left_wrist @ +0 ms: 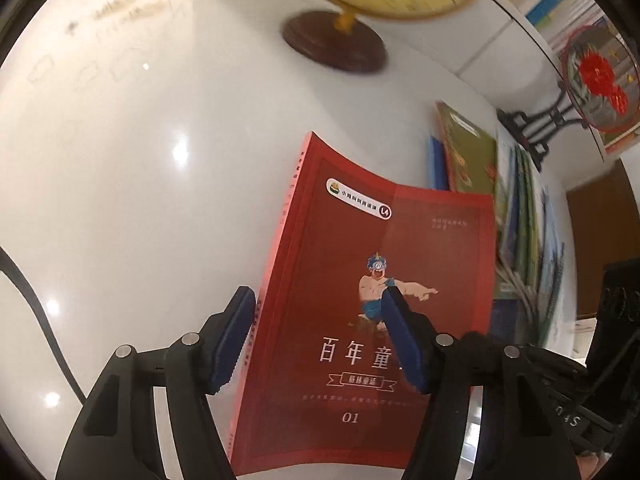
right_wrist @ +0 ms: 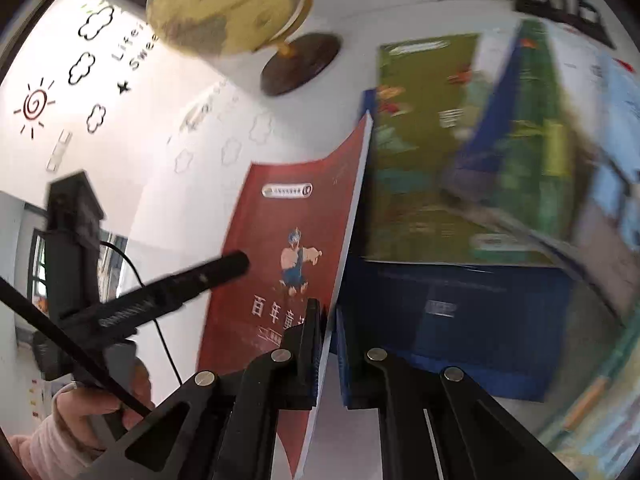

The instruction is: Organize books

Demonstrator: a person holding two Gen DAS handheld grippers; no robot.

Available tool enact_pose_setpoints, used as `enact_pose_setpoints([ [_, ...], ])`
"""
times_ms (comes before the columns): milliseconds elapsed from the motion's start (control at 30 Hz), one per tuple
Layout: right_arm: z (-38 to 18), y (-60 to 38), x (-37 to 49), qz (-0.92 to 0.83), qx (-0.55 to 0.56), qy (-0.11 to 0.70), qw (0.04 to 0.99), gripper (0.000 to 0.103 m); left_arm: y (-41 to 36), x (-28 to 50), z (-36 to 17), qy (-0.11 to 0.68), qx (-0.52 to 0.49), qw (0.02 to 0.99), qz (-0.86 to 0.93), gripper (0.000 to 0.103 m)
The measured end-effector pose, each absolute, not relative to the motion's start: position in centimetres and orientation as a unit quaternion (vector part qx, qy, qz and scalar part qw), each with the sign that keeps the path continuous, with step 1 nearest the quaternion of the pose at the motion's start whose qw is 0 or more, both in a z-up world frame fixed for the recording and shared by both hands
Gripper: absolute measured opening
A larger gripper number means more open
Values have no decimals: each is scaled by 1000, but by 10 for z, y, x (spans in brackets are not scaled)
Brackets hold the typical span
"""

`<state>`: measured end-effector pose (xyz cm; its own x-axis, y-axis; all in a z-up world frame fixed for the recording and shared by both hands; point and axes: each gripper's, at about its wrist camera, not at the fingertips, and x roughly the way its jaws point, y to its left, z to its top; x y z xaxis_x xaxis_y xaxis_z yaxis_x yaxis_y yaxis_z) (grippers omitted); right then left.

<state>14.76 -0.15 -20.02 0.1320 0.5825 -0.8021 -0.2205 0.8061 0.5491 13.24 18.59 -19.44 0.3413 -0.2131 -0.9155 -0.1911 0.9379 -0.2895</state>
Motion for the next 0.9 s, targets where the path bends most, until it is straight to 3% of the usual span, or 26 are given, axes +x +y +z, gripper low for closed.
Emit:
enact_pose_setpoints([
  [300, -210, 74, 163, 295, 123, 617, 719, 8, 249, 118, -201, 564, -208, 798, 41, 62],
  [667, -221, 77, 161, 247, 109, 651, 709, 16, 237, 127, -217, 619, -125, 774, 53, 65],
  [833, -209, 71, 159, 211, 56, 644, 733, 43, 218, 130, -213, 630, -93, 770, 44, 67],
  [900, -199, 66, 158, 202, 40, 633, 746, 47, 210, 131, -210, 632, -91, 768, 41, 67],
])
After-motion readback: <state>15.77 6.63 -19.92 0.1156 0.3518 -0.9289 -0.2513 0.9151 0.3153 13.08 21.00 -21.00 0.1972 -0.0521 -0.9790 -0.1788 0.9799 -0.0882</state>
